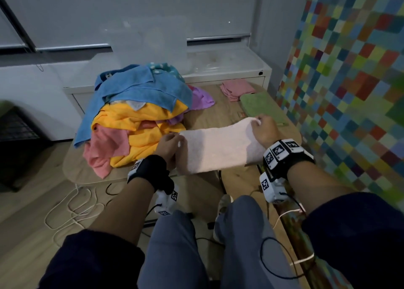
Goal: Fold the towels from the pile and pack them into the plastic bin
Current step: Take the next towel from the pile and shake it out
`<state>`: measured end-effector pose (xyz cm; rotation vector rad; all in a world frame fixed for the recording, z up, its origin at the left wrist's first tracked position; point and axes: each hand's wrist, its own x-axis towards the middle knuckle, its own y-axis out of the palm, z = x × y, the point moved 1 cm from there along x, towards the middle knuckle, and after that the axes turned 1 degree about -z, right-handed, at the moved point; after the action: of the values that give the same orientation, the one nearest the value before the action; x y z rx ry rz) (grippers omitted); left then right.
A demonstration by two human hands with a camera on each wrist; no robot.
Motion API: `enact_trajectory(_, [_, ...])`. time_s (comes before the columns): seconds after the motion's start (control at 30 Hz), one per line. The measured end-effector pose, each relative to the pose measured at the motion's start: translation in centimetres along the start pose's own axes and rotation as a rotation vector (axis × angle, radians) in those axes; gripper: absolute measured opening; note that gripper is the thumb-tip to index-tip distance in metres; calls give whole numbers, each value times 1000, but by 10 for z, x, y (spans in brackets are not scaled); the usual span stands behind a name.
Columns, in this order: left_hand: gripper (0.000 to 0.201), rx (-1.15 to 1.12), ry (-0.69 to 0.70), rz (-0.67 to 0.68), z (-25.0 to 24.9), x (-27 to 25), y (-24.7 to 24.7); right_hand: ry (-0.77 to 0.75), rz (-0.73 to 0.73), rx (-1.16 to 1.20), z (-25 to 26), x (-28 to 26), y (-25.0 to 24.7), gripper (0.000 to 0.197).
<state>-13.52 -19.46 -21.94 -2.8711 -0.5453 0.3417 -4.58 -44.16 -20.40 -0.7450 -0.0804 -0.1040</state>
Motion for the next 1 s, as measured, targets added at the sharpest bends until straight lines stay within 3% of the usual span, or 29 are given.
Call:
enact_trajectory(0.1, [27,116,50,-15,8,11,-1,62,36,-179,-10,6,14,28])
enact_trajectory(0.23, [14,265,102,-27,9,19,3,63,54,-378,-14,7,24,31])
enact_trajectory(0.4, [19,360,206,-171,14,22,5,33,24,-446,-18,11,27,33])
enact_trajectory(0.53, [21,372,210,-249,16,20,10,-13,33,-470,-20,13,30,30])
enact_trajectory(0.7, [27,671,190,-276,15,28,15,-82,55,-633,-13,14,32,29])
enact_trajectory(0.83, [25,963,377,-275,1,21,21,-250,-19,-770,-5,3,30,27])
enact_trajectory(0.9, [32,1172,500,-245,-4,15,32,-405,-47,-834,3,-6,36,29])
enact_trajectory(1.0, [39,1267,640,-44,-5,4,63,-683,3,-821,15,-25,59,28])
